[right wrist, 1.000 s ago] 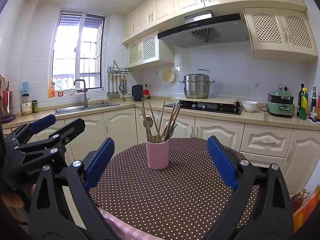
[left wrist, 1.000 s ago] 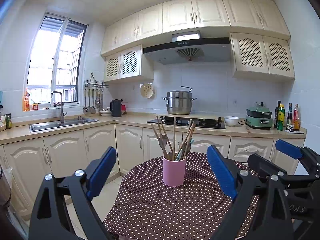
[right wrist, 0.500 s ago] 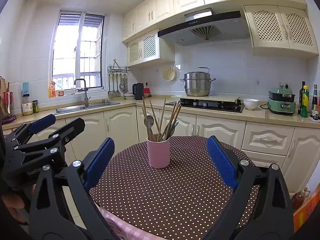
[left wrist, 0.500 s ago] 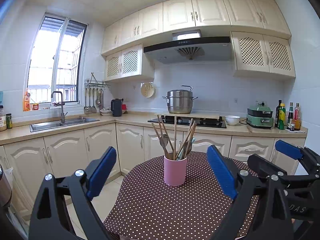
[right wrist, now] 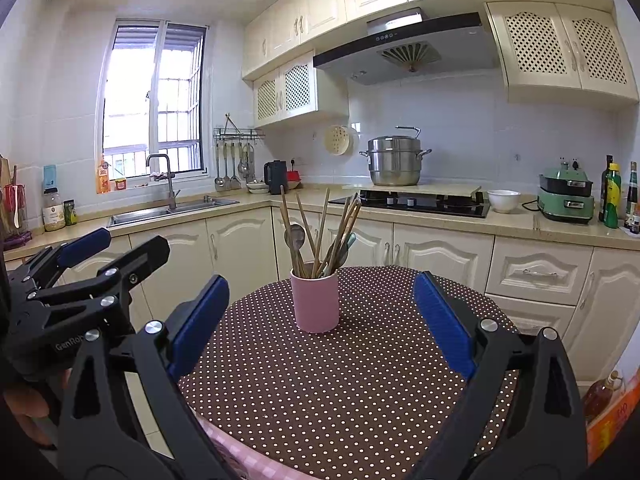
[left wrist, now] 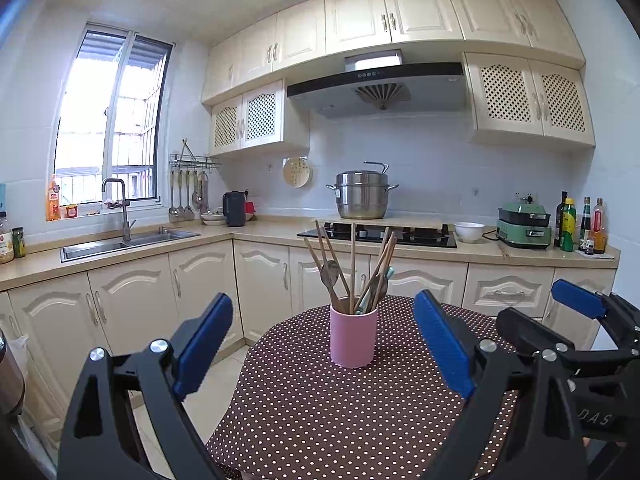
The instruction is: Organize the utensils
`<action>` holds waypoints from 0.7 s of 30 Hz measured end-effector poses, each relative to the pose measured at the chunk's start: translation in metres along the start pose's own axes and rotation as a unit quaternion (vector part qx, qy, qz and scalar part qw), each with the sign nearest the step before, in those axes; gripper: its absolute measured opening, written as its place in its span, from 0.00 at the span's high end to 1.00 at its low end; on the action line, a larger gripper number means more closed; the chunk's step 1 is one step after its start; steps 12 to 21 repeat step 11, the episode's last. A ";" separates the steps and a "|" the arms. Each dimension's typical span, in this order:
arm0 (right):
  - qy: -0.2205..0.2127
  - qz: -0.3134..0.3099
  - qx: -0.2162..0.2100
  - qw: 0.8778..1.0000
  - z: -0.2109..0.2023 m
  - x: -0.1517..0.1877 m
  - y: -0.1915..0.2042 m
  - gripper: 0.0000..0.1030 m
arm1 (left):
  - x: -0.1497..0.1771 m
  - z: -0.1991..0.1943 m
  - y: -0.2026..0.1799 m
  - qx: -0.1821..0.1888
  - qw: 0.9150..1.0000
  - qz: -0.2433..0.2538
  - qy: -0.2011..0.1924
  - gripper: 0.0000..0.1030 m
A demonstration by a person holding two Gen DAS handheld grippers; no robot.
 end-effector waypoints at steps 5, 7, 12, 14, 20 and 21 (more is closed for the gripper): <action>0.013 0.004 0.001 1.000 0.014 0.006 -0.005 0.11 | 0.005 0.018 -0.001 0.002 1.000 -0.004 0.021 0.12; 0.022 0.006 0.000 1.000 0.023 0.009 -0.008 0.11 | 0.009 0.030 -0.001 0.004 0.999 -0.008 0.035 0.12; 0.049 0.009 0.000 0.999 0.046 0.018 -0.016 0.11 | 0.021 0.060 -0.002 0.008 0.997 -0.012 0.077 0.12; 0.049 0.009 0.000 0.999 0.046 0.018 -0.016 0.11 | 0.021 0.060 -0.002 0.008 0.997 -0.012 0.077 0.12; 0.049 0.009 0.000 0.999 0.046 0.018 -0.016 0.11 | 0.021 0.060 -0.002 0.008 0.997 -0.012 0.077 0.12; 0.049 0.009 0.000 0.999 0.046 0.018 -0.016 0.11 | 0.021 0.060 -0.002 0.008 0.997 -0.012 0.077 0.12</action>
Point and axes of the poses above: each gripper's, at about its wrist camera, not at the fingertips, and z roughly the way its jaws point, y to its left, x to its underside, the point moved 2 cm from there along z, roughly the way its jaws point, and after that the axes turned 5 degrees about x, right-handed, at the moved point
